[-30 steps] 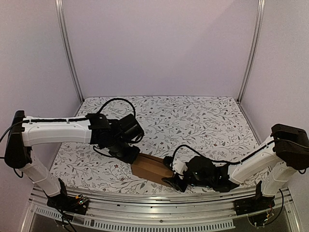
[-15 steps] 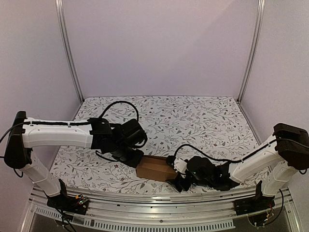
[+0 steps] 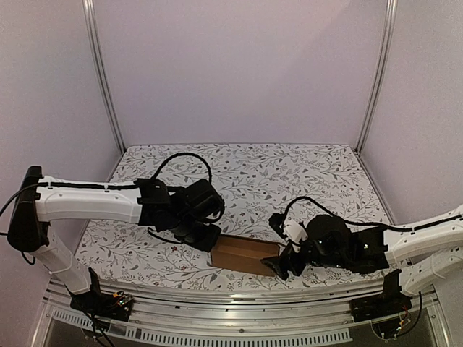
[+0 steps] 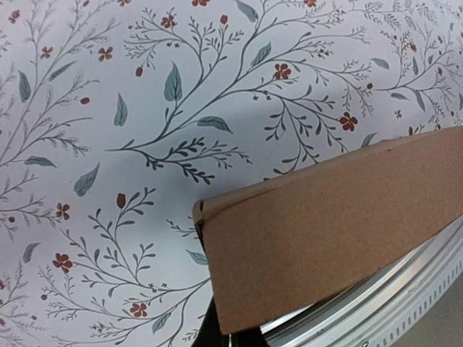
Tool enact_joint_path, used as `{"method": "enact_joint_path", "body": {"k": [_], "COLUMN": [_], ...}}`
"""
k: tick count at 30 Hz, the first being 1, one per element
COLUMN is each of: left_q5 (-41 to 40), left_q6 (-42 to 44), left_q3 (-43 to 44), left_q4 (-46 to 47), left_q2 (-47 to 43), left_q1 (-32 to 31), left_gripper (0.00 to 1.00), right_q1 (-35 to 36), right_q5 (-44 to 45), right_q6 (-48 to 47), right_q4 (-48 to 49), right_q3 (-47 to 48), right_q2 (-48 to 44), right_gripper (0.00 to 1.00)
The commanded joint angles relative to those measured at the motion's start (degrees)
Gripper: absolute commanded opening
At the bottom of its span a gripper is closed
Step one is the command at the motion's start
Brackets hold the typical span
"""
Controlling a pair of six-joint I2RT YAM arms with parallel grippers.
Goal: Fold the paper box
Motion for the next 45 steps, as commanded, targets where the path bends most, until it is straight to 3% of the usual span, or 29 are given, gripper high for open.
{"method": "enact_joint_path", "body": {"k": [1,8,14,17,29,45], "left_q5": [5.0,5.2,5.6,5.6,6.1,5.7], "left_q6": [-1.1,-1.8,-2.4,-2.3,-2.6,-2.8], "left_q3": [-2.0,-2.0,-1.8,-1.6,-1.6,-1.3], "left_q4": [-3.1,-2.7,-2.5,-2.5,-2.5,-2.4], "left_q2": [3.6,3.7,3.8,4.0,4.4,4.6], "left_q1": [-1.1,-1.1,-1.0,-1.0,-1.0,-0.9], "left_gripper": [0.00,0.00,0.00,0.00,0.00,0.00], "right_q1": [-1.3,-4.6,-4.5,-4.1,-2.2,-2.3], "right_q5": [3.3,0.1,-2.3,-3.1,1.4,2.6], "right_q6": [3.0,8.7,8.8,7.3,0.8,1.4], "right_q4": [-12.8,-19.5,-25.4,-28.3,-38.4,-38.1], "right_q3": [1.6,2.8,6.6,8.5,15.3,18.1], "right_q2": [-5.3,-12.9,-14.9,-14.1,-4.0,1.7], "right_gripper": [0.96,0.93,0.78,0.69,0.50,0.02]}}
